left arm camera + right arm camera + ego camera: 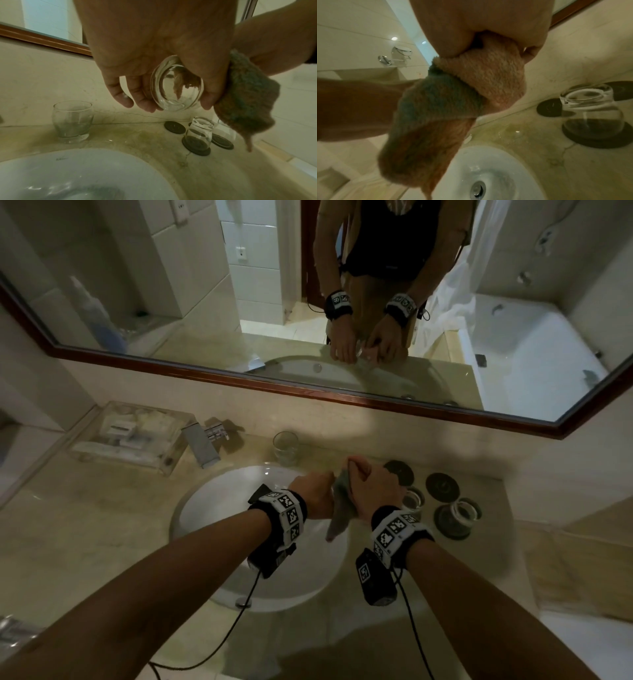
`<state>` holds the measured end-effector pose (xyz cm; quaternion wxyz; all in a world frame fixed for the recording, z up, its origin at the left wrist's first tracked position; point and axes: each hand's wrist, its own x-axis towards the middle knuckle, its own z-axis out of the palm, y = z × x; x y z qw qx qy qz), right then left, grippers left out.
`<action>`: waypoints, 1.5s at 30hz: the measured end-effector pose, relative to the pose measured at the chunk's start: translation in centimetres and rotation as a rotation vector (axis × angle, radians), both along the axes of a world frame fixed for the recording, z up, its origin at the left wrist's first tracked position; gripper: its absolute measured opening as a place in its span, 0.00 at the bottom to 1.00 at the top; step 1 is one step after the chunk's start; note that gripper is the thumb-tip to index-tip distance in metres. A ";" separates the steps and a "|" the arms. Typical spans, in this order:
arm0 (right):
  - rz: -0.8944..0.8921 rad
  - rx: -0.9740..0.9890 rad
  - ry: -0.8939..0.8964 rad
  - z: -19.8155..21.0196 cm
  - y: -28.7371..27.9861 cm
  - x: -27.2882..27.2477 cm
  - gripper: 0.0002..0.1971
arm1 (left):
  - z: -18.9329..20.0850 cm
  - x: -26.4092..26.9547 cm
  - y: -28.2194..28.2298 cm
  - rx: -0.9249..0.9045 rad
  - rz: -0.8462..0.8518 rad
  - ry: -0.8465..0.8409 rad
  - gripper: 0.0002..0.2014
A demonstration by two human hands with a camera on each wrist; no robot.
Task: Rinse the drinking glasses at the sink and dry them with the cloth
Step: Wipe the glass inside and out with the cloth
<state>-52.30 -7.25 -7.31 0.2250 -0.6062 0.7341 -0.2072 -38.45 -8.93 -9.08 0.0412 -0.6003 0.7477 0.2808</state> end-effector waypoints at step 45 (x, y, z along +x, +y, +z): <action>0.223 0.135 -0.007 0.3 -3.3 0.2 0.20 | -3.6 -0.5 0.7 0.859 0.580 1.179 0.27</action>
